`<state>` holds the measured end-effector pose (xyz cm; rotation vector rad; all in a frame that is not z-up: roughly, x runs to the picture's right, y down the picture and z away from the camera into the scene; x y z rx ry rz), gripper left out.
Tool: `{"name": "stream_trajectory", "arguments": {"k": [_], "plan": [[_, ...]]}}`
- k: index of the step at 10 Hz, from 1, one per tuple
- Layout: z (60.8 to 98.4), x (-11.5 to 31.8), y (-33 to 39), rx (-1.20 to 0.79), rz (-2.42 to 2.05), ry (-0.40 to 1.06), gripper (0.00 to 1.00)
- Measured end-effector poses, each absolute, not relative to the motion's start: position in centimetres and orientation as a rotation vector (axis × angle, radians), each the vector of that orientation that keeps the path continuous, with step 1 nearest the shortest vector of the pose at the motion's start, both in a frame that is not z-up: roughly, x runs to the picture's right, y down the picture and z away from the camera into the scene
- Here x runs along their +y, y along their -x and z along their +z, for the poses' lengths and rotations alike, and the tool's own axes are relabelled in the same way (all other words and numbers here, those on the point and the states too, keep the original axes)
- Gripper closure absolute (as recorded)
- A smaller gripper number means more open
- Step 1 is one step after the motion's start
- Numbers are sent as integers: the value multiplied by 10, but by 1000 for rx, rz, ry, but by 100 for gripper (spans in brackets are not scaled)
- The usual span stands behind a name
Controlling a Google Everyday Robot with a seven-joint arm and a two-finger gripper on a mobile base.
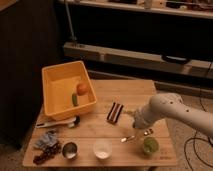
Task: Place fork in plastic cup
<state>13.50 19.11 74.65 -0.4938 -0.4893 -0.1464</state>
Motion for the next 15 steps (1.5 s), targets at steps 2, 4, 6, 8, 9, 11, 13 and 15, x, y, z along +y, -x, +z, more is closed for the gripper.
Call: {"name": "stream_trajectory", "arguments": {"k": [2, 4, 6, 8, 9, 11, 13, 15], "plan": [[751, 198, -148, -479, -181, 475, 20], [752, 198, -153, -411, -238, 451, 20], [756, 200, -157, -384, -245, 446, 20], [760, 201, -151, -389, -242, 442, 20], [761, 208, -158, -376, -250, 454, 20], [762, 208, -155, -380, -251, 454, 20], [771, 223, -146, -399, -254, 468, 20], [775, 229, -148, -429, -228, 466, 20]]}}
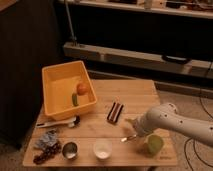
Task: Place fork in plastic cup
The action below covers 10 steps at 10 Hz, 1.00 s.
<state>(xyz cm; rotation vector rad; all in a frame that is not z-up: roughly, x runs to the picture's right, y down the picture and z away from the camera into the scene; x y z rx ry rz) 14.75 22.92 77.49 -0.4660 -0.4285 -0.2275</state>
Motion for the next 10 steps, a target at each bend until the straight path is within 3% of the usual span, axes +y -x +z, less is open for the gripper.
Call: {"name": "stream_trajectory", "arguments": {"k": [4, 10], "plan": [[767, 226, -146, -426, -240, 455, 20], [790, 243, -156, -394, -241, 490, 20]]}}
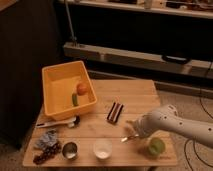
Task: Place fork in plastic cup
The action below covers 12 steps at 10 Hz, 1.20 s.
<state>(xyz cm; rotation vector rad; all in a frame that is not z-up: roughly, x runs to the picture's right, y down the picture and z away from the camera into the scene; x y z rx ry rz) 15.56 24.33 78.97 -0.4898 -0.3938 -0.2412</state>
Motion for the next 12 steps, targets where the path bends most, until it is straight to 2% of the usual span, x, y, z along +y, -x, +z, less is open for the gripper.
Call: {"name": "stream_trajectory", "arguments": {"k": [3, 6, 8, 9, 10, 12], "plan": [[801, 251, -161, -380, -225, 508, 22], [809, 259, -161, -374, -205, 524, 50], [805, 257, -164, -371, -209, 526, 74], [805, 256, -164, -372, -212, 523, 82], [804, 256, -164, -372, -219, 526, 89], [801, 258, -159, -381, -212, 514, 90]]}}
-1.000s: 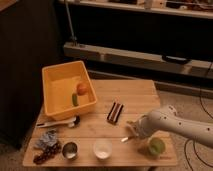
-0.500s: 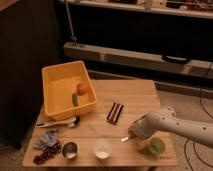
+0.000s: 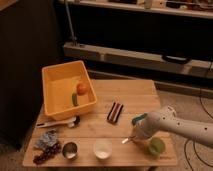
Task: Place fork in plastic cup
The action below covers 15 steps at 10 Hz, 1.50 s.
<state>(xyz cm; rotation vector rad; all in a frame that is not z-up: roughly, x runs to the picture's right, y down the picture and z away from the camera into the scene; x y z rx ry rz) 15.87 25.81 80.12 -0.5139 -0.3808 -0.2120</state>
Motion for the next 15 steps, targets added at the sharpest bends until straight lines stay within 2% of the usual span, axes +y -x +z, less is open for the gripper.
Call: {"name": "stream_trajectory", "arguments": {"k": [4, 7, 12, 15], "plan": [[798, 256, -145, -401, -215, 503, 90], [774, 235, -136, -427, -212, 461, 90], [721, 173, -128, -489, -185, 370, 90], [702, 149, -124, -501, -200, 348, 89]]}}
